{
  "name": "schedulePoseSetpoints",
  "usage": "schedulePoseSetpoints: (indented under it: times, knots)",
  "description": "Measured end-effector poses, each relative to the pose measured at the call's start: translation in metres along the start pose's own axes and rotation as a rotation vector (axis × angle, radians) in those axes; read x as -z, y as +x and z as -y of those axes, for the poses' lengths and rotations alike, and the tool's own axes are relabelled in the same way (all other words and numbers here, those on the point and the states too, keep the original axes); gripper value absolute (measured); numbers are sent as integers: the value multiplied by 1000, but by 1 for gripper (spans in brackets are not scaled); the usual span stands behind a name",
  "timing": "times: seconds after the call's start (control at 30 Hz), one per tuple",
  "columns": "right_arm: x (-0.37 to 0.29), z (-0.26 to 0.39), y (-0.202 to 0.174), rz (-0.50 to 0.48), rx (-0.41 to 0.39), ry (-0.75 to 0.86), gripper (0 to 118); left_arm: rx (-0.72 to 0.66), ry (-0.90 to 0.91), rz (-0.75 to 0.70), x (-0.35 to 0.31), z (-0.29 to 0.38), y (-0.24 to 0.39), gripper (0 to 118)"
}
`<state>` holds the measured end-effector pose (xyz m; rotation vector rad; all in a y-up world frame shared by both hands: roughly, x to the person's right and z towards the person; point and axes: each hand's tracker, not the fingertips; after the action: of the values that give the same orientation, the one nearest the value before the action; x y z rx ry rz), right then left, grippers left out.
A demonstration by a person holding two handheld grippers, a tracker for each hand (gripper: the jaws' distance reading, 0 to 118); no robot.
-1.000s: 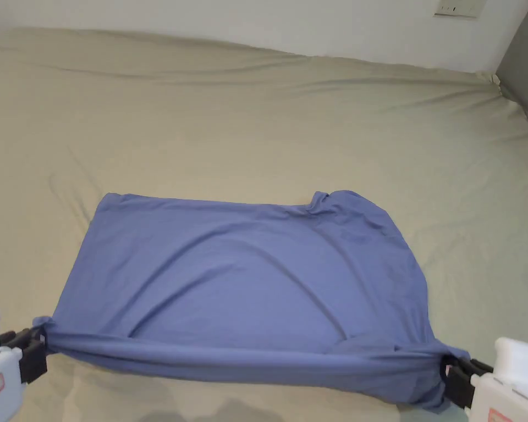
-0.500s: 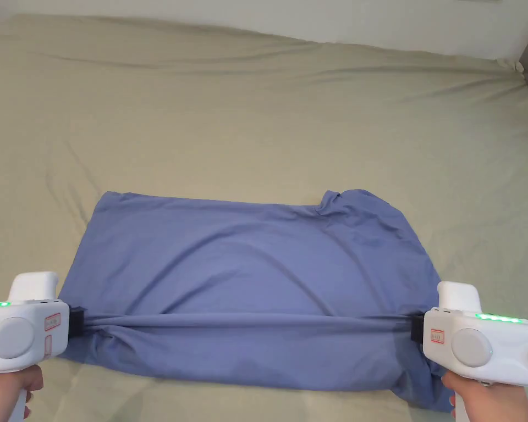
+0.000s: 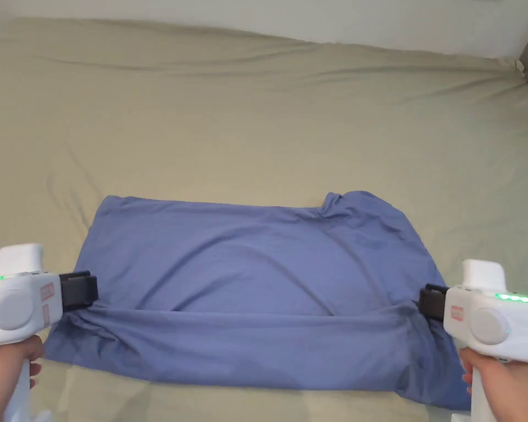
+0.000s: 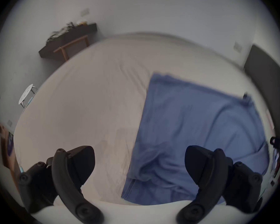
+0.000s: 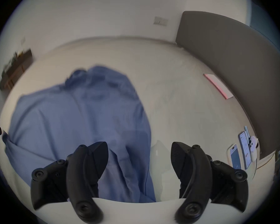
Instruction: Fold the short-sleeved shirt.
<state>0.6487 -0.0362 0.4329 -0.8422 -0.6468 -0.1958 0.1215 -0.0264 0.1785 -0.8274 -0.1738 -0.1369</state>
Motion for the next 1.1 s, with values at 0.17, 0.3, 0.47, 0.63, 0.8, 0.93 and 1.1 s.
schedulePoseSetpoints:
  times: [0.17,0.3,0.47,0.63,0.8,0.93,1.1]
  knots:
    - [-89,-37,-5,-1,-71,278,88,-60,252,110,-73,-24,5,111]
    - [-173,-54,-28,-22,-100,507,93,-15,498,147,-145,-35,20,111]
    - [-242,-51,-65,-32,-166,646,93,358,699,-4,-217,-41,42,106]
    - [-260,-36,-100,-58,-270,679,30,473,734,-25,-241,-32,67,30]
    - [-258,-23,-119,-78,-305,669,2,534,740,-22,-245,-20,82,0]
    - [-256,-17,-124,-59,-343,670,2,550,706,-8,-241,-19,84,0]
    - [-253,-15,-118,-64,-349,655,2,545,671,-38,-224,-20,78,0]
